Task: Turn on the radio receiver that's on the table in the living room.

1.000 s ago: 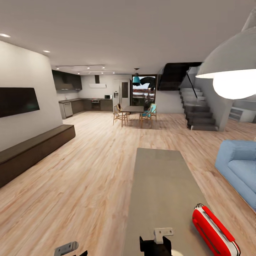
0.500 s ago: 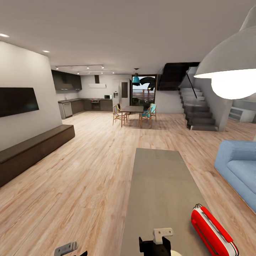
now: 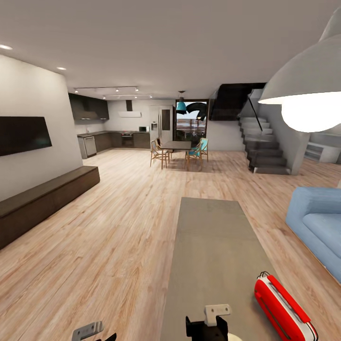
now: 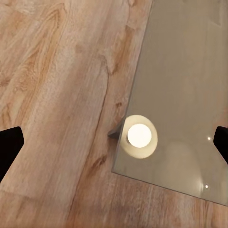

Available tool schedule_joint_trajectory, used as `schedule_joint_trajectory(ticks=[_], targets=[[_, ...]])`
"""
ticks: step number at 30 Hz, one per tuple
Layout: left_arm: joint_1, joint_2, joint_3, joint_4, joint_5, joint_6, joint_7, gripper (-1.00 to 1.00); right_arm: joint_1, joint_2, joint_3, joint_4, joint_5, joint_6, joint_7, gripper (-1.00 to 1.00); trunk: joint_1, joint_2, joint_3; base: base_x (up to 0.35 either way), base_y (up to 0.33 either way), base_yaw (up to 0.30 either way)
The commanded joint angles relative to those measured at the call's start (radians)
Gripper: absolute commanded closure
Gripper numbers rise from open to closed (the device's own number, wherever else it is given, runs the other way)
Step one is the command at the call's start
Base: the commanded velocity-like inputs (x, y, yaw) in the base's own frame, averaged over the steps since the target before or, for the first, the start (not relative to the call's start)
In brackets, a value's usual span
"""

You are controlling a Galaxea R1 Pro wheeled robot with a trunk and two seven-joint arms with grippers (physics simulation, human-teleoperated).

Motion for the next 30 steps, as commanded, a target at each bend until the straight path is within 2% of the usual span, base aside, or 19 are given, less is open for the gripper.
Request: schedule_joint_trajectory(ticks=[1,7,12,22,30], targets=[[0.000,0.000,0.000,0.000,0.000,0.000,0.000,-1.00,0.000,0.000,0.000,0.000,0.000,0.000,0.000,-1.00,0.000,0.000,0.000,0.000,0.000,0.000],[0.000,0.000,0.000,0.000,0.000,0.000,0.000,-1.00,0.000,0.000,0.001,0.001,0.003,-0.001,0.000,-1.00,0.000,0.000,0.000,0.000,0.000,0.000],[0.000,-0.002,0.000,0.000,0.000,0.000,0.000,-1.00,0.000,0.000,0.003,0.002,0.037,-0.002,0.000,-1.00,0.000,0.000,0.000,0.000,0.000,0.000],[0.000,-0.005,-0.001,0.002,0.001,0.000,0.000,-1.00,0.000,0.000,0.001,0.003,0.038,-0.002,0.004,-1.00,0.000,0.000,0.000,0.000,0.000,-0.003],[0.000,-0.009,-0.002,0.005,0.001,0.000,0.000,-1.00,0.000,0.000,-0.005,0.004,0.028,-0.002,0.005,-1.00,0.000,0.000,0.000,0.000,0.000,-0.230]])
